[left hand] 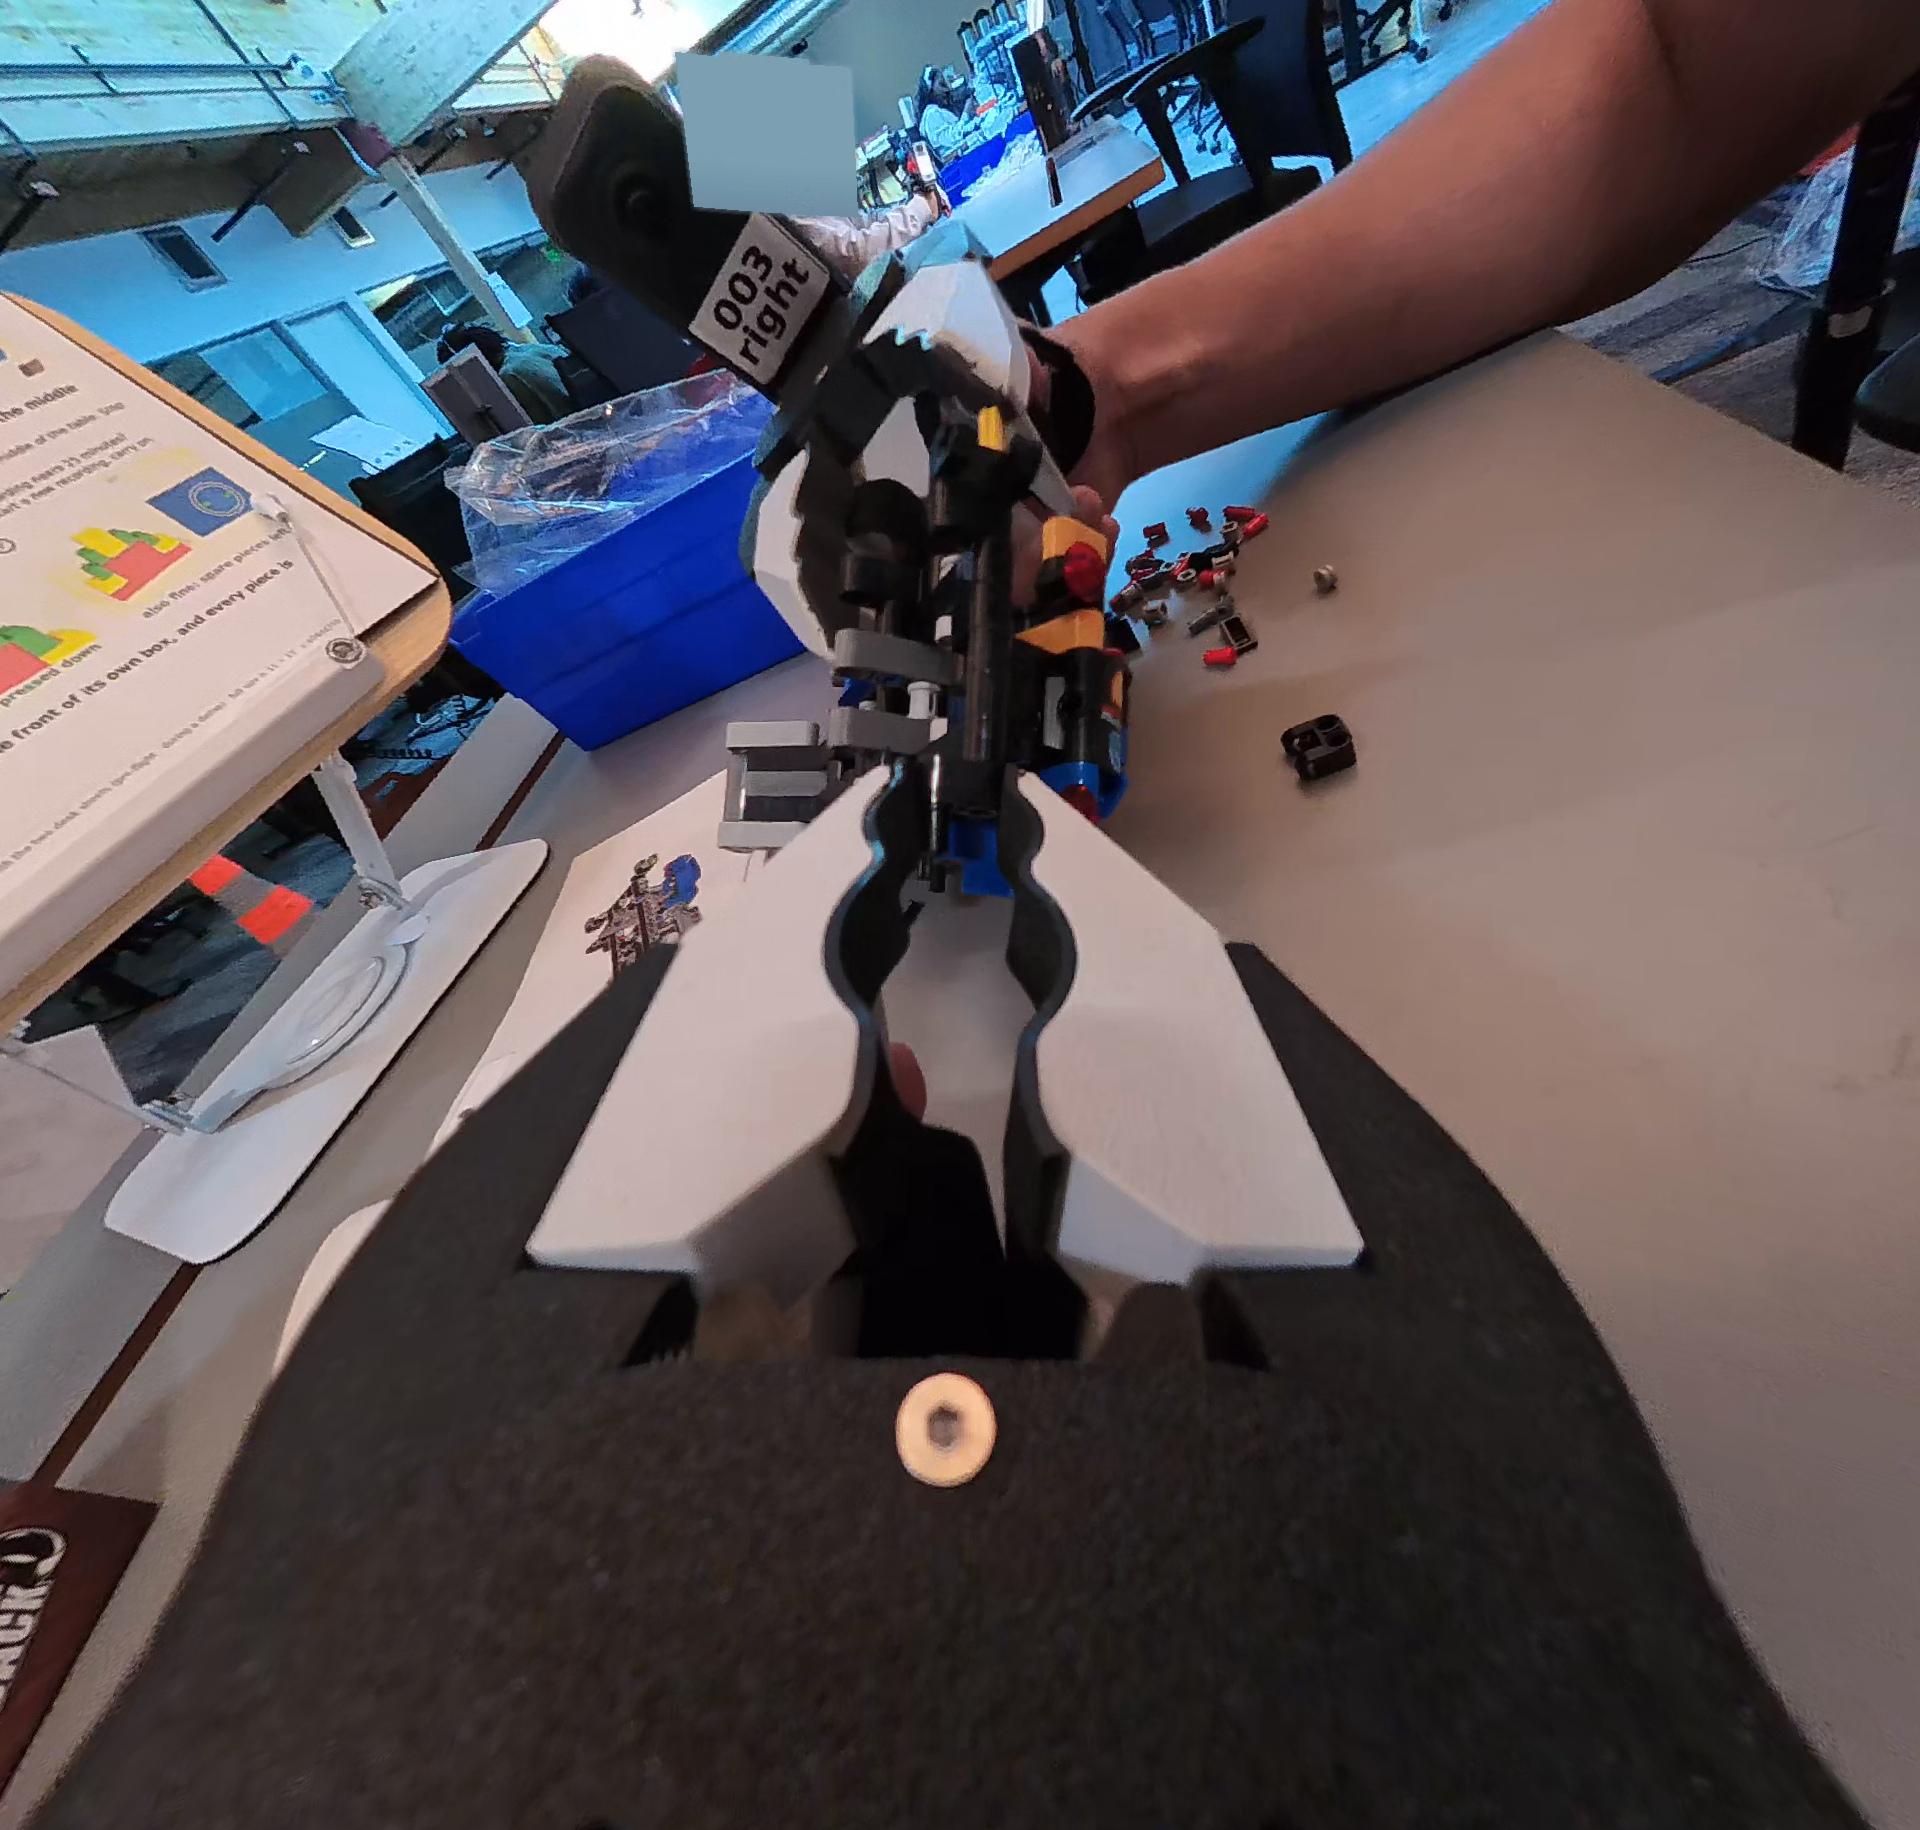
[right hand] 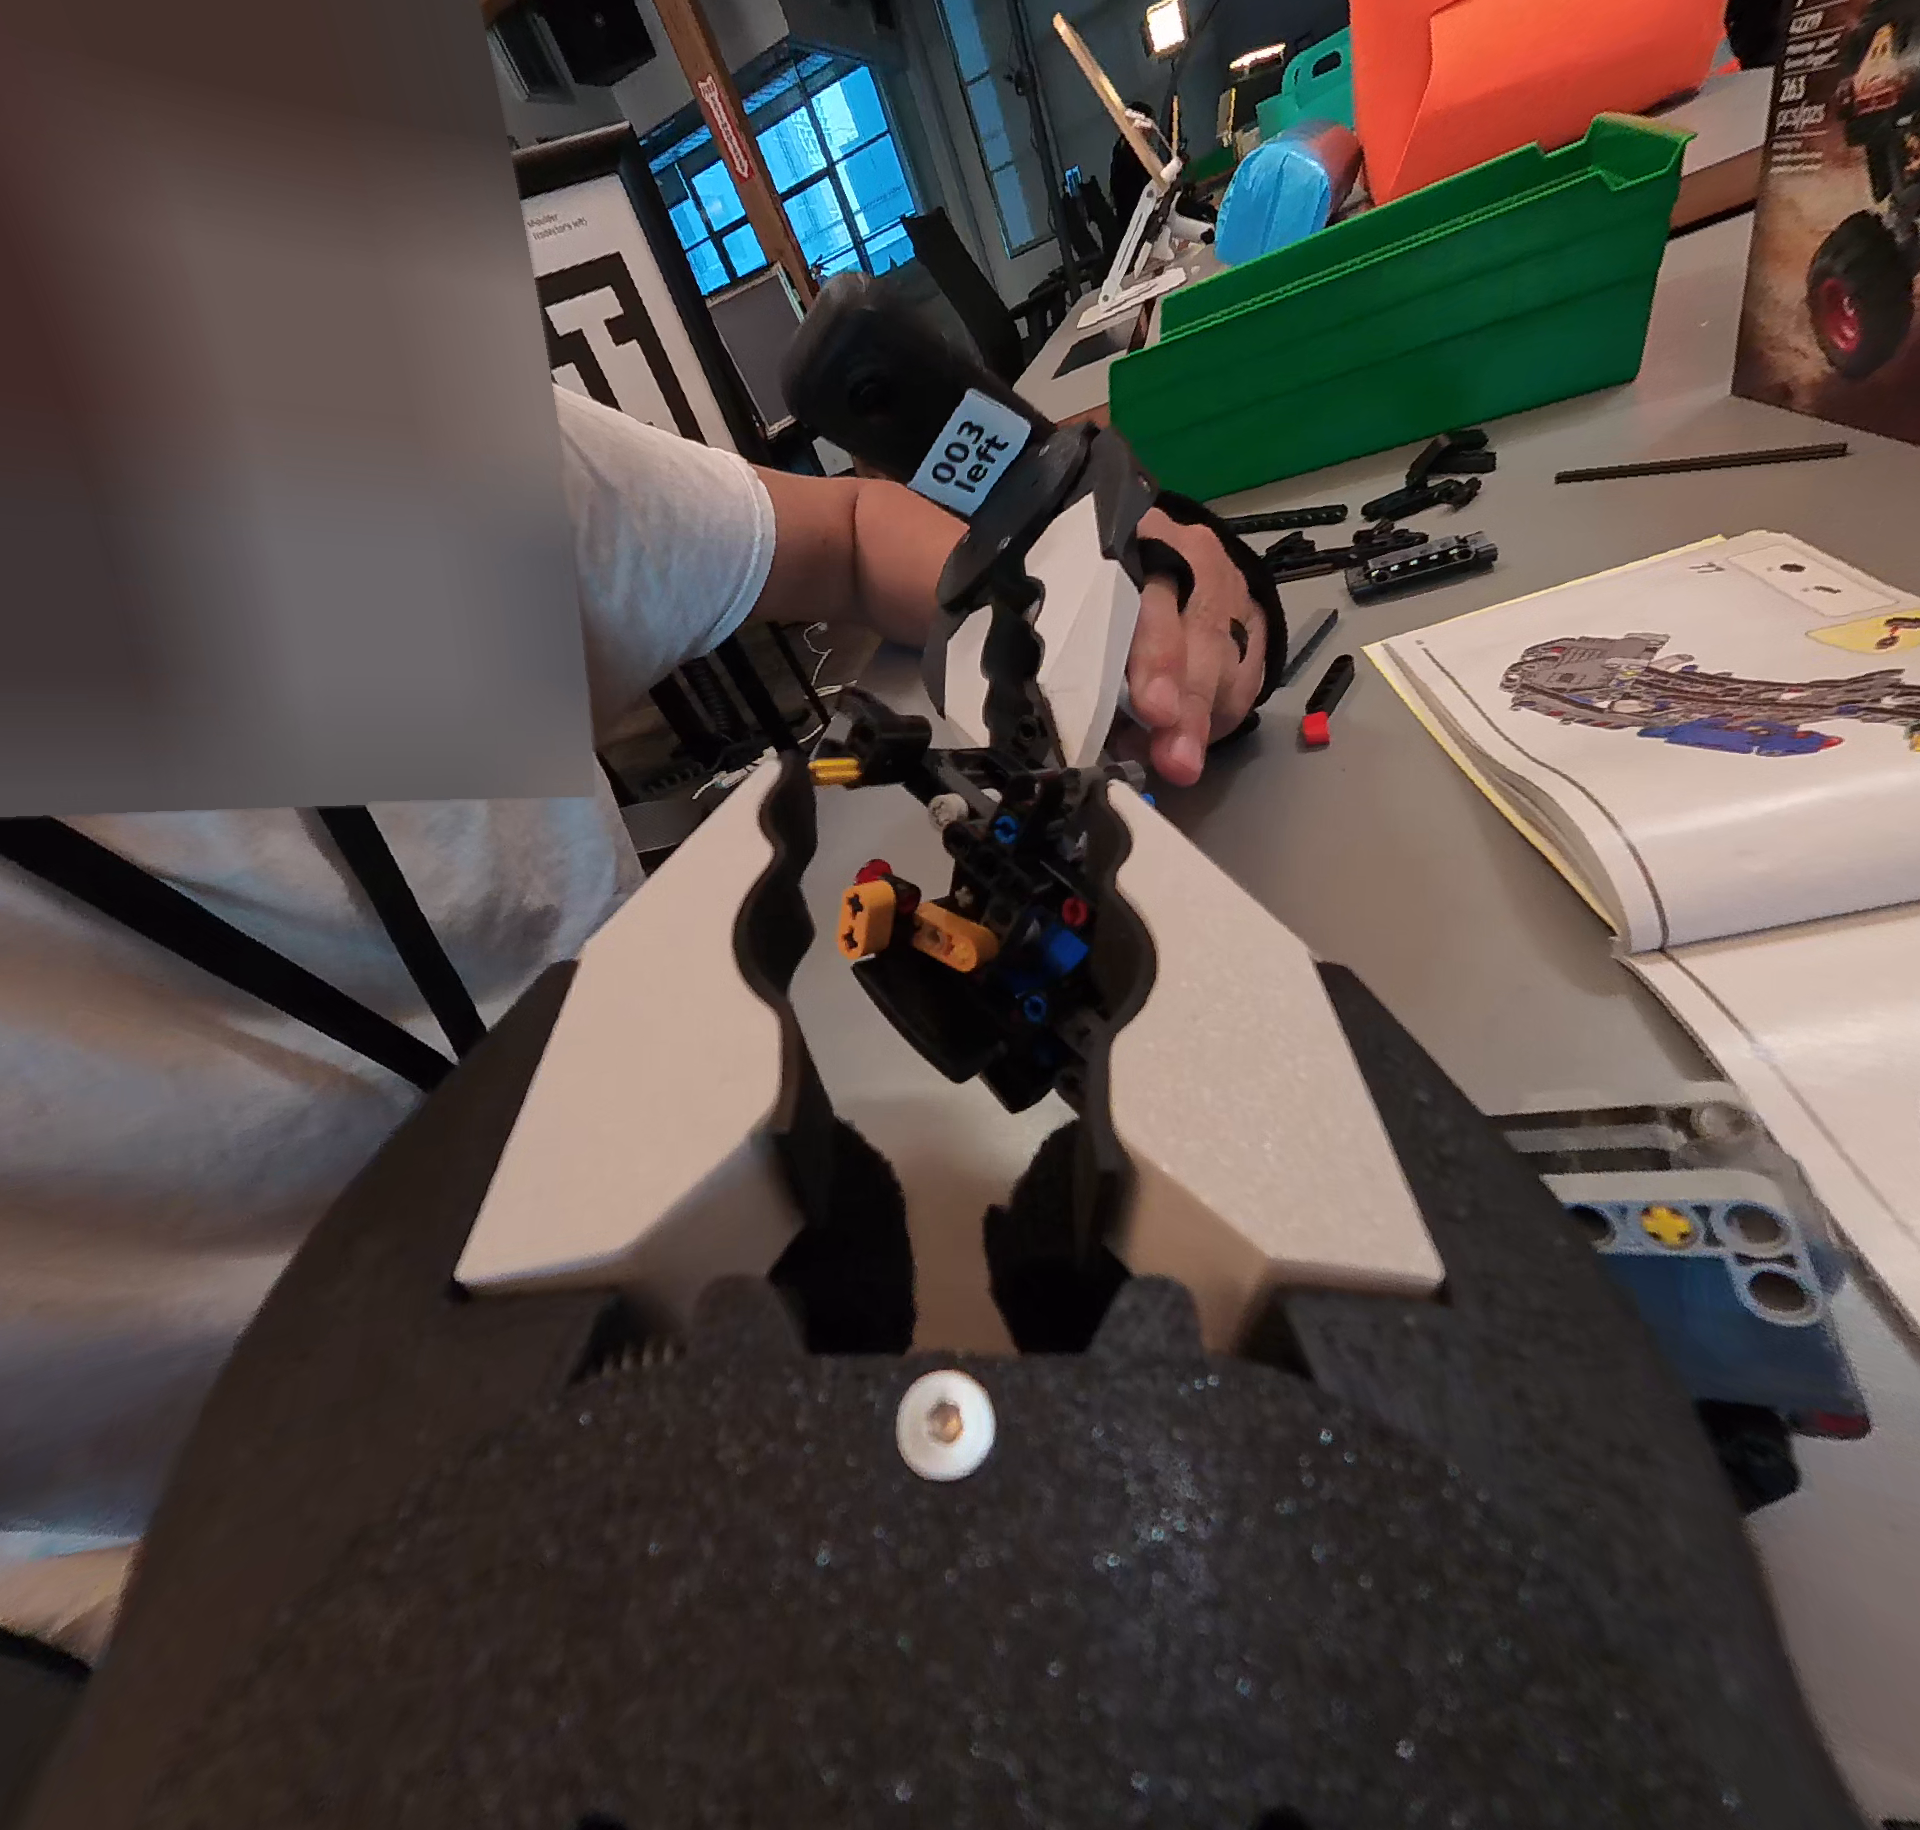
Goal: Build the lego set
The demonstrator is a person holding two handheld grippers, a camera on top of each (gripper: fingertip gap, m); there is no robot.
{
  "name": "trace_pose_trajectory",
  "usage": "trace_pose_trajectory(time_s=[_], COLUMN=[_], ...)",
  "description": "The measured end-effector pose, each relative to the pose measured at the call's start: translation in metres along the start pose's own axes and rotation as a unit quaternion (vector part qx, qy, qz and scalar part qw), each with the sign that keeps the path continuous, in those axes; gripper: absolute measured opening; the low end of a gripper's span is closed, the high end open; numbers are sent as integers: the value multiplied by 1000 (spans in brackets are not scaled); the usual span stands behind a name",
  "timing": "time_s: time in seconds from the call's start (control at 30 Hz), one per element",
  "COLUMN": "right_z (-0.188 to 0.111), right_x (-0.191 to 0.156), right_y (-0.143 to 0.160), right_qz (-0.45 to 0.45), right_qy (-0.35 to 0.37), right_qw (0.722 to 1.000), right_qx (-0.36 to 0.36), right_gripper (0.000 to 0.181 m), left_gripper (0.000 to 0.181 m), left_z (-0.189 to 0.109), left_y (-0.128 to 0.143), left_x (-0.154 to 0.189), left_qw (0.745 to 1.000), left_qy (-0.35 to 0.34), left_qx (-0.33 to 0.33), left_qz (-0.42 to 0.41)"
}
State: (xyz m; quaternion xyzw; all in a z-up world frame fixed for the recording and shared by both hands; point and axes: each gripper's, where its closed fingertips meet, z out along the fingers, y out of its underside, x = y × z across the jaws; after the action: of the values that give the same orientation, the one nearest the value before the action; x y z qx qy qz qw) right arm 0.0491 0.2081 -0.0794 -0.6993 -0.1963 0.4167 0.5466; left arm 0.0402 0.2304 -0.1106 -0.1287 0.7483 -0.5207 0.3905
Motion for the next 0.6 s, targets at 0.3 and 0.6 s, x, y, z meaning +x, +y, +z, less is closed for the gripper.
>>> trace_pose_trajectory(time_s=[0.3, 0.6], right_z=[1, -1], right_x=[1, -1], right_y=[1, 1], right_qz=[-21, 11], right_qy=[18, -4], right_qw=[1000, 1000], right_qx=[-8, 1], right_gripper=[51, 53], left_gripper=[11, 11], left_z=[0, 0], left_y=[2, 1], left_x=[1, 0], left_qw=[1000, 1000], left_qy=[3, 13], left_qx=[-7, -2], left_qz=[0, -14])
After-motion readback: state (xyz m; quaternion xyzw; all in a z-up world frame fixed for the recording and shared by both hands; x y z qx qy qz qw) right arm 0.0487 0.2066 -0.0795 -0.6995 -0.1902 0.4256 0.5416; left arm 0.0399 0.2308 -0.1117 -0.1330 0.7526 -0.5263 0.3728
